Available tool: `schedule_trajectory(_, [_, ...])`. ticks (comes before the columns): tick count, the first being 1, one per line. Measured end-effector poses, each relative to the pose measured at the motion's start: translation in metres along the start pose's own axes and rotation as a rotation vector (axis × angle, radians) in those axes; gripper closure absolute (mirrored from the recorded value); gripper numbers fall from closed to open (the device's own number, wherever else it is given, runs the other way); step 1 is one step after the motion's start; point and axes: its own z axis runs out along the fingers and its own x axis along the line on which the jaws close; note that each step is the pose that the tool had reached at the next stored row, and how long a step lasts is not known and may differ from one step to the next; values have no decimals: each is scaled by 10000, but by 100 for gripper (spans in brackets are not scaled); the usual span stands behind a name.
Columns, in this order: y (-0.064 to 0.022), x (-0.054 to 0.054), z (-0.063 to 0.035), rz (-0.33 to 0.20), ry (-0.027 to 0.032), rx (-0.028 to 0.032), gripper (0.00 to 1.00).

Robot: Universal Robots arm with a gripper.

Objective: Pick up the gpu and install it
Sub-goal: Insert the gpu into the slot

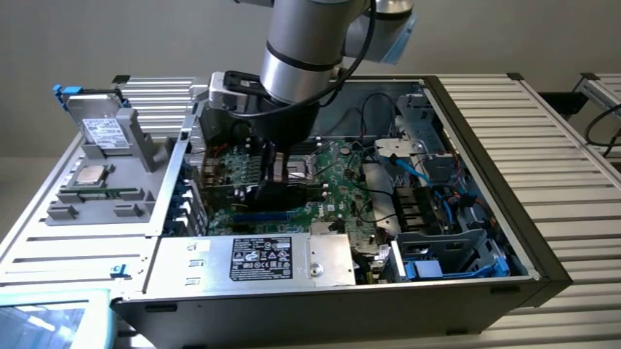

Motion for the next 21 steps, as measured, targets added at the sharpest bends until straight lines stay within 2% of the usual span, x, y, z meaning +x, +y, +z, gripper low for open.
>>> schedule_trajectory(3, [-10,0,14,119,-30,-4,72])
schedule_trajectory(6, [-11,0,14,129,-34,-10,72])
schedule_trajectory(11, [-11,8,16,227,-61,-89,72])
schedule_trajectory(14, [-11,17,17,234,-63,-96,72])
schedule_trajectory(17, [-13,19,27,365,-98,-106,72])
schedule_trajectory(21, [-13,23,28,387,-102,-122,72])
